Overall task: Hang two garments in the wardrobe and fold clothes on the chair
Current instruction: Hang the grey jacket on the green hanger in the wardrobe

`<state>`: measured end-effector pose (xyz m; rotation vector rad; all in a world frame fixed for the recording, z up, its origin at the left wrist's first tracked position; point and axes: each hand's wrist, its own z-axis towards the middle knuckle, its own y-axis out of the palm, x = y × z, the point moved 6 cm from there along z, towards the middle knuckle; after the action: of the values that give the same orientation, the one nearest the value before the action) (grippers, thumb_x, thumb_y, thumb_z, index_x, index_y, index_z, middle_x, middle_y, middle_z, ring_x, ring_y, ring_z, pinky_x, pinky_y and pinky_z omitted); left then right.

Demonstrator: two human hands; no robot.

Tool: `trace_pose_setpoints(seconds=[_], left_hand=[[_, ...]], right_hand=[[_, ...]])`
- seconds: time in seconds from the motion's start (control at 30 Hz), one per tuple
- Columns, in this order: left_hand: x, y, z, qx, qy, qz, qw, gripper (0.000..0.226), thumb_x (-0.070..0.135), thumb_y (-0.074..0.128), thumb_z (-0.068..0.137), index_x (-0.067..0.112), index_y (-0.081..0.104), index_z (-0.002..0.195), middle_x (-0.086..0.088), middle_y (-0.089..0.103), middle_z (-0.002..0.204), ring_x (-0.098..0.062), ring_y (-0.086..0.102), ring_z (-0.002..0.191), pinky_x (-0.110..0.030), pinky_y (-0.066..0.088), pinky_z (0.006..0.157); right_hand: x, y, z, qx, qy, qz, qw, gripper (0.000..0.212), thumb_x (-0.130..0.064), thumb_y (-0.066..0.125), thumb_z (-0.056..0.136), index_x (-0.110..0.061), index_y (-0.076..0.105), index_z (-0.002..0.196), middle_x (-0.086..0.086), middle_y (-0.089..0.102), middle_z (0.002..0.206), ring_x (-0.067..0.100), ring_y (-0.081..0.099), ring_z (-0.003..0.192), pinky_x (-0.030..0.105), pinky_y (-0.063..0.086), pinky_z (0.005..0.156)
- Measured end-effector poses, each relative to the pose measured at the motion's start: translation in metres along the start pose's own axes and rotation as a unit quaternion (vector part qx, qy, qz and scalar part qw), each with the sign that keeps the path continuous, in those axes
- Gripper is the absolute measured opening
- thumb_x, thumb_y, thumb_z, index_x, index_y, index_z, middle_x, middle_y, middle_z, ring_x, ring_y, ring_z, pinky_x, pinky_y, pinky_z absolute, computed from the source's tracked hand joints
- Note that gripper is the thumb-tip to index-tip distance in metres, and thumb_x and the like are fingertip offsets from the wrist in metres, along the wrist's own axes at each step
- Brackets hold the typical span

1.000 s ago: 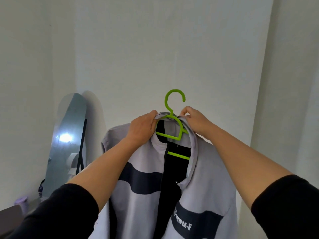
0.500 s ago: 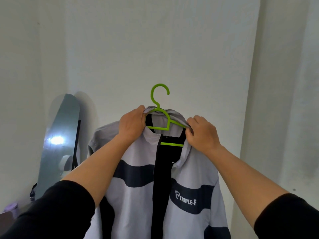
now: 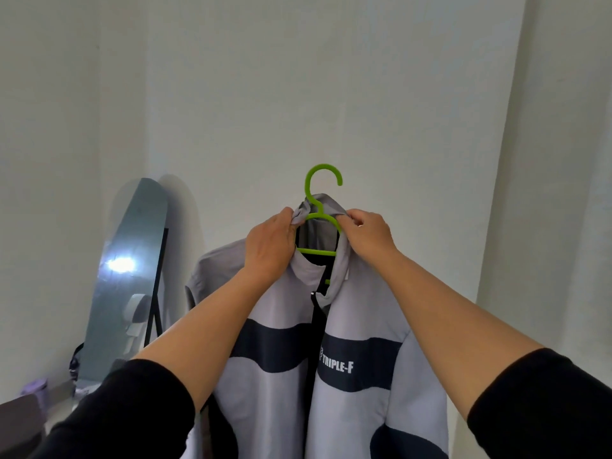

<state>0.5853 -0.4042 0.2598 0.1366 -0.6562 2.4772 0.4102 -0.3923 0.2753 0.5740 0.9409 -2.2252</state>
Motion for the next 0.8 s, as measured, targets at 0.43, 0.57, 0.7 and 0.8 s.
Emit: trace_pose_setpoints(seconds=[0.43, 0.57, 0.7, 0.8], left_hand=[[-0.017, 0.000, -0.011, 0.007, -0.059, 0.061, 0.996, 0.024, 0.012, 0.042, 0.096, -0.001, 0.060, 0.087, -0.020, 0.057, 0.091, -0.038, 0.056, 0.079, -0.035, 0.029, 0.066], [0.003, 0.018, -0.031, -0.050, -0.104, 0.040, 0.992, 0.023, 0.005, 0.035, 0.095, 0.002, 0.055, 0.107, -0.018, 0.057, 0.106, -0.036, 0.057, 0.093, -0.034, 0.037, 0.070], [0.022, 0.042, -0.049, -0.123, -0.066, -0.040, 0.989, 0.035, 0.019, 0.042, 0.097, 0.004, 0.042, 0.129, -0.016, 0.063, 0.109, -0.034, 0.058, 0.097, -0.034, 0.038, 0.070], [0.012, 0.035, -0.038, -0.124, 0.005, -0.005, 0.992, 0.060, 0.054, 0.051, 0.087, 0.016, 0.047, 0.133, -0.002, 0.066, 0.111, -0.025, 0.056, 0.108, -0.037, 0.042, 0.083]], right_hand=[[0.036, -0.007, -0.008, 0.038, 0.028, -0.062, 0.997, 0.019, -0.028, 0.051, 0.094, -0.017, 0.063, 0.103, 0.003, 0.062, 0.092, 0.024, 0.055, 0.090, 0.028, 0.036, 0.072], [0.035, -0.002, -0.010, 0.050, 0.054, -0.083, 0.994, 0.017, -0.030, 0.050, 0.094, -0.019, 0.060, 0.102, 0.004, 0.061, 0.095, 0.026, 0.055, 0.091, 0.034, 0.044, 0.079], [0.028, -0.007, -0.016, 0.067, 0.017, -0.109, 0.992, 0.016, -0.029, 0.048, 0.096, -0.016, 0.056, 0.098, 0.001, 0.057, 0.086, 0.026, 0.055, 0.084, 0.040, 0.047, 0.078], [0.032, -0.023, -0.017, 0.086, -0.017, -0.096, 0.991, 0.014, -0.028, 0.049, 0.095, -0.015, 0.054, 0.093, -0.001, 0.055, 0.076, 0.026, 0.054, 0.078, 0.034, 0.040, 0.067]])
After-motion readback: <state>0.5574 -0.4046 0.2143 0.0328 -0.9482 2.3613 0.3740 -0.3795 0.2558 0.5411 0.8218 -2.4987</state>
